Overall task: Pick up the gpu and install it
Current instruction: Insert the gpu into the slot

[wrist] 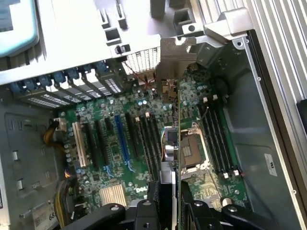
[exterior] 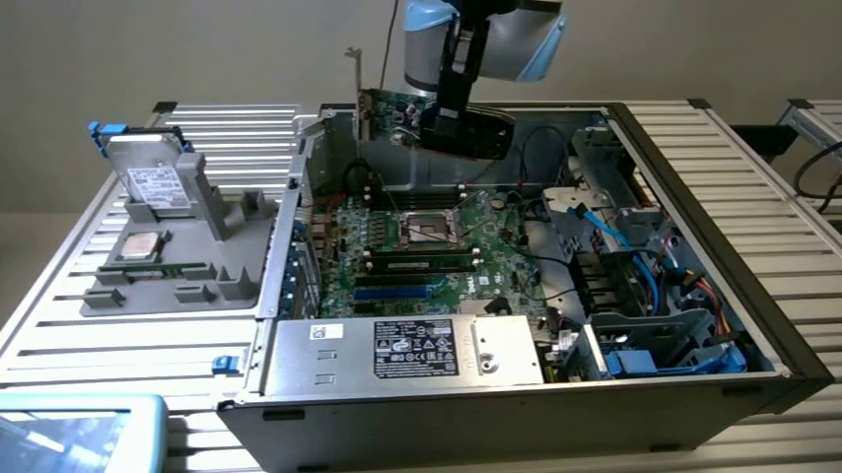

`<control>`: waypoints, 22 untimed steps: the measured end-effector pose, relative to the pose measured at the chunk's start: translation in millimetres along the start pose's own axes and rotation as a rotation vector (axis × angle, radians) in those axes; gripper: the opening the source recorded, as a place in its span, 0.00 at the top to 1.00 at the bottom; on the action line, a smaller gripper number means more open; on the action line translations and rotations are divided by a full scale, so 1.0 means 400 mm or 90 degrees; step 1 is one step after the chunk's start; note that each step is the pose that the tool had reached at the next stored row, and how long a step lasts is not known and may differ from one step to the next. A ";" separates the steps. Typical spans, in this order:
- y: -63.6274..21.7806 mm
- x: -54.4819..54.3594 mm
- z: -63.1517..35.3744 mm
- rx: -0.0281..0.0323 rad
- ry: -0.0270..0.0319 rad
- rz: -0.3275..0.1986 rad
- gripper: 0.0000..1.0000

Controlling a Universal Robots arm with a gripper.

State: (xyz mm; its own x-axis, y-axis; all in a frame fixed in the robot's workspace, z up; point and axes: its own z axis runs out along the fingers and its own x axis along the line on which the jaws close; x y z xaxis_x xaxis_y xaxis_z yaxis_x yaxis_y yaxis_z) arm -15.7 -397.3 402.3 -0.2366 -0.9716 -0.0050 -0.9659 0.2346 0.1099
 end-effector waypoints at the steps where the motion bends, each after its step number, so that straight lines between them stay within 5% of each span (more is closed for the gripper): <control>1: 0.000 0.000 0.000 0.0018 0.0009 -0.012 0.72; 12: -0.001 0.000 0.008 0.0295 0.0094 -0.125 0.72; 15: -0.001 0.000 0.009 0.0312 0.0151 -0.137 0.72; 22: -0.001 0.000 0.012 0.0314 0.0168 -0.137 0.72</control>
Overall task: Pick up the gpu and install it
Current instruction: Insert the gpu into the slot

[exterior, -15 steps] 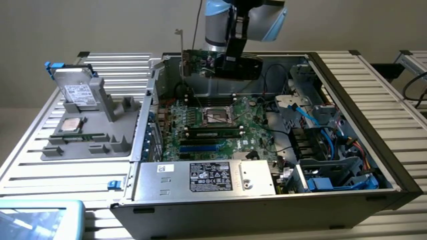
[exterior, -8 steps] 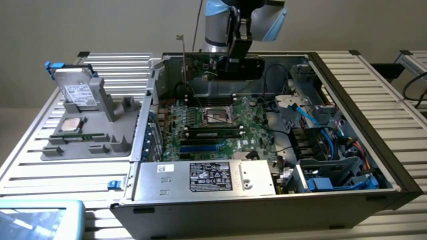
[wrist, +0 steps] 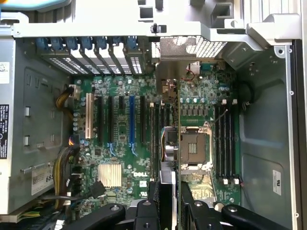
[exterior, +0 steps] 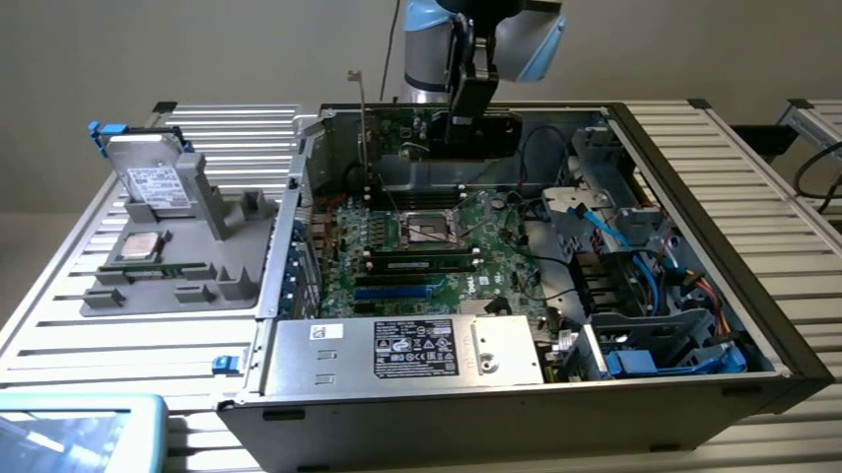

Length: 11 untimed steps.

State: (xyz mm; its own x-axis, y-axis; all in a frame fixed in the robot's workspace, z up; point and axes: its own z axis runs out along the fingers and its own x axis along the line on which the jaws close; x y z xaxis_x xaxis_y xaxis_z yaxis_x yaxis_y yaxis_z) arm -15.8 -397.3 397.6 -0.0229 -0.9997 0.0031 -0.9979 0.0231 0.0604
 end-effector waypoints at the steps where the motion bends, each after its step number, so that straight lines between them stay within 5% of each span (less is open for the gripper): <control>1: 0.000 0.000 0.002 0.0000 0.0023 0.000 0.72; 4: 0.000 0.000 0.012 0.0000 0.0075 0.000 0.72; 11: 0.014 0.000 0.043 0.0034 0.0076 0.000 0.72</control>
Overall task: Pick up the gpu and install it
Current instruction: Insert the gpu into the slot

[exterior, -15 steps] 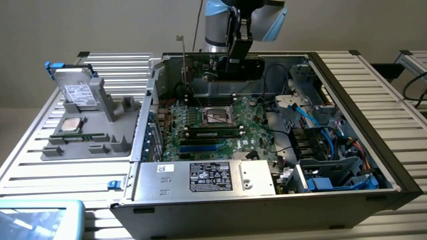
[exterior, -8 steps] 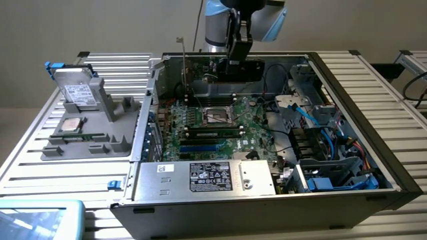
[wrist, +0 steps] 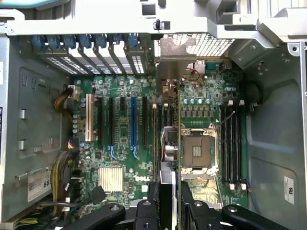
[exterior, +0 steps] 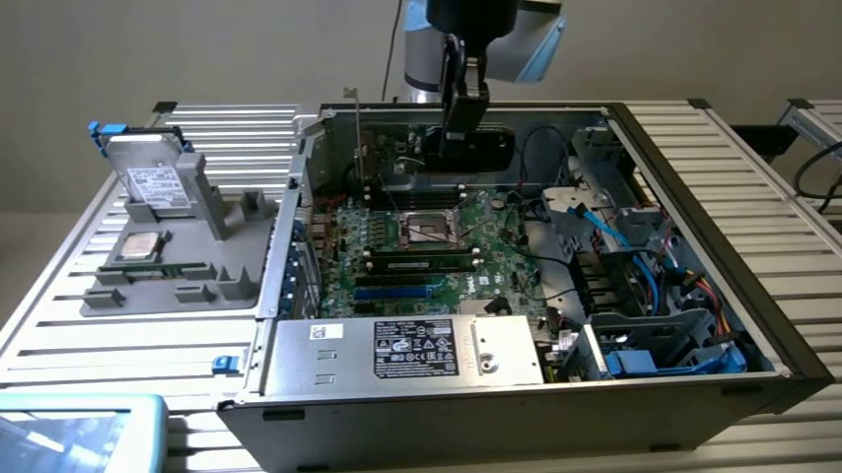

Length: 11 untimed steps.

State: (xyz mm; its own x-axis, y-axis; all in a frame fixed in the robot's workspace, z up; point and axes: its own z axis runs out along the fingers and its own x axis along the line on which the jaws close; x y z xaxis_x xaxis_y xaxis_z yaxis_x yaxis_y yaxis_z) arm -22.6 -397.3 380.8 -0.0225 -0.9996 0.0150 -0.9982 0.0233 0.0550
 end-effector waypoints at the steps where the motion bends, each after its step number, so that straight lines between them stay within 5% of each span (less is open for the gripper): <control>1: 0.003 0.000 0.004 0.0010 -0.0001 0.000 0.72; 11: 0.020 0.001 0.049 0.0049 -0.0002 0.000 0.72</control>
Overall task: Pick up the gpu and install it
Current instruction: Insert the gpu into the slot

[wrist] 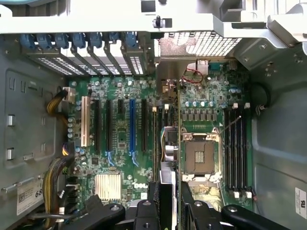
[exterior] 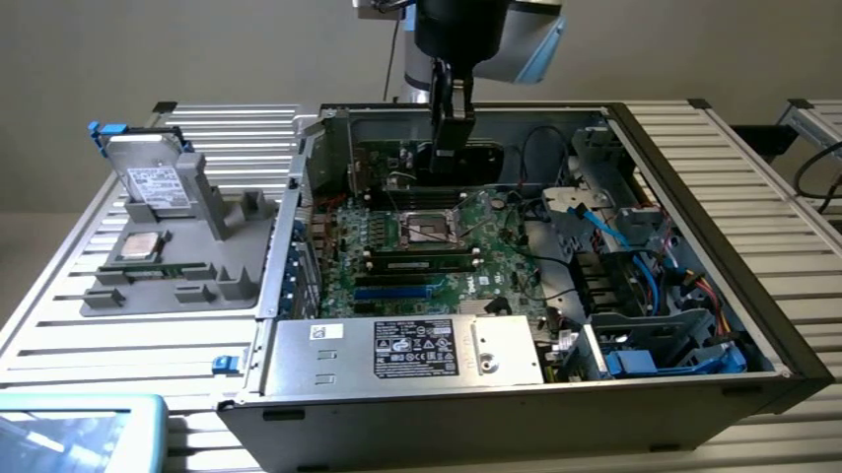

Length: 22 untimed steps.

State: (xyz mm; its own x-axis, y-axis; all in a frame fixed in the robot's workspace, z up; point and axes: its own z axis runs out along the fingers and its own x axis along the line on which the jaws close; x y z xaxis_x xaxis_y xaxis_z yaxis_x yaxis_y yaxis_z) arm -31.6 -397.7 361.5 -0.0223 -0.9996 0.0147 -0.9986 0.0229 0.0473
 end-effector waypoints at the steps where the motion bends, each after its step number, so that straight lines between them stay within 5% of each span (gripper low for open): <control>1: 0.000 0.000 0.005 0.0001 0.0000 0.000 0.72; 20: 0.019 0.056 0.073 0.0061 0.0000 0.000 0.72; 22: 0.019 0.057 0.076 0.0061 0.0025 0.000 0.72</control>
State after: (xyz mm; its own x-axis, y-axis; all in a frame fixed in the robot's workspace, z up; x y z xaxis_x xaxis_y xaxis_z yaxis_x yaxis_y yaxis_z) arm -41.3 -420.7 332.0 -0.0216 -0.9996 0.0186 -0.9990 0.0223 0.0377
